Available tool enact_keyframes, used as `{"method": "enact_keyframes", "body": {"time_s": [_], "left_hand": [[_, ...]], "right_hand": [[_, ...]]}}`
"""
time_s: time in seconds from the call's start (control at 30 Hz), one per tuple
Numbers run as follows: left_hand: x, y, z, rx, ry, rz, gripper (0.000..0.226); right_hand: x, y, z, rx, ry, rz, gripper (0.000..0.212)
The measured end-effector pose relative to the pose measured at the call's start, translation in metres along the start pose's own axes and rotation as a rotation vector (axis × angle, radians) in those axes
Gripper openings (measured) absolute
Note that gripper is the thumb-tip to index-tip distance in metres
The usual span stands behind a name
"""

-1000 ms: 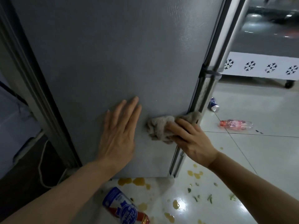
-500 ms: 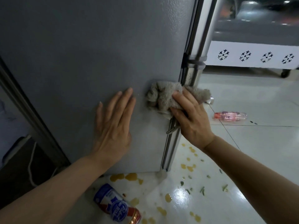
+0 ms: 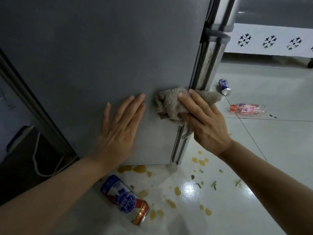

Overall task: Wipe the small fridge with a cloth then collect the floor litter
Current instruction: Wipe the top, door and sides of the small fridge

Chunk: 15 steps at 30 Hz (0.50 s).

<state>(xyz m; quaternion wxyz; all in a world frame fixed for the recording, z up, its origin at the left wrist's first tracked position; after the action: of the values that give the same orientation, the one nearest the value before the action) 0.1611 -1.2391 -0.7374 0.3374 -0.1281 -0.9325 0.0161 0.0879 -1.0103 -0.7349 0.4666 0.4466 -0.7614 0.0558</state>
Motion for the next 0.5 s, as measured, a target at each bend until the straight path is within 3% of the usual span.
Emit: {"method": "enact_keyframes", "body": {"time_s": [0.1,0.23,0.3,0.37,0.5], "left_hand": [[-0.008,-0.002,0.007,-0.001,-0.018,0.005,0.072],[-0.017,-0.004,0.012,0.015,-0.046,0.013,0.080],[-0.018,-0.008,0.010,0.020,-0.034,0.019,0.084],[-0.020,-0.014,0.007,0.027,-0.009,0.020,0.079],[-0.024,-0.037,-0.004,0.053,0.015,-0.045,0.067]], "right_hand": [[-0.023,-0.025,0.020,0.019,-0.009,0.054,0.034],[-0.057,-0.042,0.032,0.032,-0.288,-0.199,0.039],[-0.053,-0.041,0.030,-0.026,-0.337,-0.260,0.039],[-0.038,-0.037,0.025,-0.052,-0.316,-0.246,0.038],[0.012,-0.032,0.017,-0.031,-0.116,-0.121,0.035]]}}
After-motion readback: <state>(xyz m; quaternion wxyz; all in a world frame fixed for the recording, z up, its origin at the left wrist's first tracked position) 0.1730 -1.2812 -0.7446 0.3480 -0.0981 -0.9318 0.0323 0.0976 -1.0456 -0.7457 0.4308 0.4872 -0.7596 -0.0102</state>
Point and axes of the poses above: each hand's wrist, its own x-axis towards the middle knuckle, its own z-axis out of the palm, y = z × x, the point moved 2 cm from there along x, towards the middle knuckle, and after that the axes turned 2 degrees about y, right-handed, at the moved point
